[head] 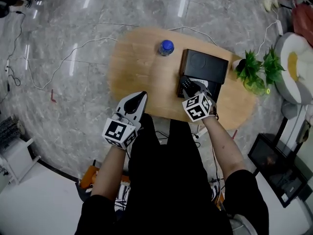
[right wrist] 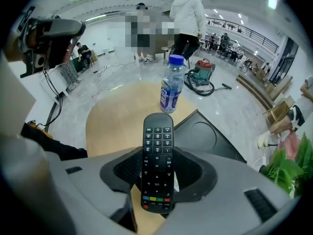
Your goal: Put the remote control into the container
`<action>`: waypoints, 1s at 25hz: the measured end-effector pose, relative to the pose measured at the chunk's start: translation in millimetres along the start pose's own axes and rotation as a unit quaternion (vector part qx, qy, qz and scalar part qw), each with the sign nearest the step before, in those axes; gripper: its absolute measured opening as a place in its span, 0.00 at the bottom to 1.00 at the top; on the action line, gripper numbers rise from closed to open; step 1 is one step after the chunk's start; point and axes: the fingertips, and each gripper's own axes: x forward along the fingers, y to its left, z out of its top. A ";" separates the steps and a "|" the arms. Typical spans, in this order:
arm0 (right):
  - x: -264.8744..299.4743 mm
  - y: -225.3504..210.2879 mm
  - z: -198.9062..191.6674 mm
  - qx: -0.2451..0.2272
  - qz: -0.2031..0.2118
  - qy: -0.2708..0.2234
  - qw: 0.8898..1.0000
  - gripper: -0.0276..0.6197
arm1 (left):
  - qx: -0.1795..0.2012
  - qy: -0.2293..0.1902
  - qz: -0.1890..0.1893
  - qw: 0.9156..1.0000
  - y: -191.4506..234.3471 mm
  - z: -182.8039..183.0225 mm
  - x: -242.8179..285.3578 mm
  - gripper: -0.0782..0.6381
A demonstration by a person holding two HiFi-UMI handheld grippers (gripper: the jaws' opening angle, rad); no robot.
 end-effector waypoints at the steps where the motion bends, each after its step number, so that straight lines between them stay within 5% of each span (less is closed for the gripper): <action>1: 0.6 -3.5 -7.0 -0.009 0.002 0.003 1.000 0.35 | 0.000 0.001 0.002 1.000 -3.7 -2.3 3.4 0.12; 9: 17.7 -18.3 -65.4 -0.125 0.038 0.036 0.991 0.35 | -0.023 -0.002 0.035 0.999 -25.2 -26.4 23.0 0.12; 25: 56.7 -13.7 -100.4 -0.244 0.092 0.062 0.963 0.35 | -0.055 0.011 0.079 0.995 -43.1 -66.6 25.9 0.12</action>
